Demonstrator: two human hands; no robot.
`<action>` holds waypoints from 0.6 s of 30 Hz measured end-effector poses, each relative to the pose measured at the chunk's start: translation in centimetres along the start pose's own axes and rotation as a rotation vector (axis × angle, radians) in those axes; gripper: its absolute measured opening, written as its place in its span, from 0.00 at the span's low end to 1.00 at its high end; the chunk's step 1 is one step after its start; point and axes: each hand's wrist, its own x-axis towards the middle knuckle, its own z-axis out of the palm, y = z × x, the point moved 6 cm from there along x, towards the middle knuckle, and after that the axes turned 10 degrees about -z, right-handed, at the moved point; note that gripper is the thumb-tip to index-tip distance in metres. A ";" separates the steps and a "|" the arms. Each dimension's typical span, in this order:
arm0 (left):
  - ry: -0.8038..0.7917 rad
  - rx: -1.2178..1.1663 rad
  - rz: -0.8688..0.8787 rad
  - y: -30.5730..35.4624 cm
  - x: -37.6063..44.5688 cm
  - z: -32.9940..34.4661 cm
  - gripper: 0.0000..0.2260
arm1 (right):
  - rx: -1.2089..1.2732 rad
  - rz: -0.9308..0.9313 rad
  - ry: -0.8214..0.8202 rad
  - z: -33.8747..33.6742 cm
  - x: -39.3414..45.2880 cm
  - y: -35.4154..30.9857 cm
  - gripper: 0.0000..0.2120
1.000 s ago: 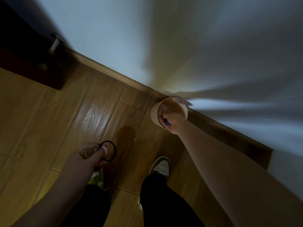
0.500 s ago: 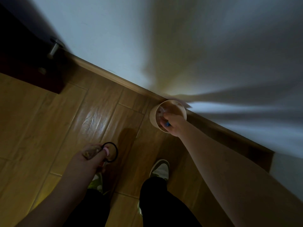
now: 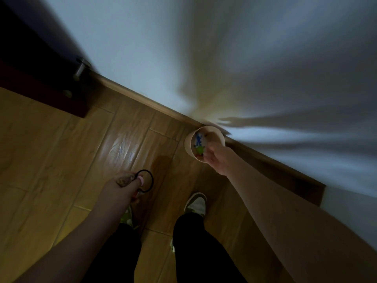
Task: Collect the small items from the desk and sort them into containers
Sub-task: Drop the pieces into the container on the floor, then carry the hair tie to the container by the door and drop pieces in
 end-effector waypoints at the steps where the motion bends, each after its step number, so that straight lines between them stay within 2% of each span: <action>1: -0.016 -0.001 -0.015 0.4 -0.5 0.0 0.05 | 0.012 0.004 -0.021 -0.2 -1.4 -0.4 0.26; 4: -0.047 -0.018 -0.024 2.0 -2.8 -0.7 0.04 | -0.042 0.010 -0.071 -0.6 -5.8 -1.3 0.22; 6: -0.055 -0.049 0.006 3.8 -4.8 -1.5 0.02 | -0.146 -0.056 -0.148 -0.3 -8.8 -2.3 0.20; 9: -0.069 -0.054 0.050 6.6 -8.3 -3.4 0.02 | -0.275 -0.174 -0.239 1.5 -14.3 -4.0 0.19; 14: -0.046 -0.044 0.090 10.4 -15.4 -8.7 0.02 | -0.341 -0.206 -0.402 5.0 -24.8 -6.9 0.19; 18: -0.028 0.006 0.127 12.6 -21.9 -13.3 0.07 | -0.327 -0.290 -0.374 7.0 -32.2 -9.6 0.16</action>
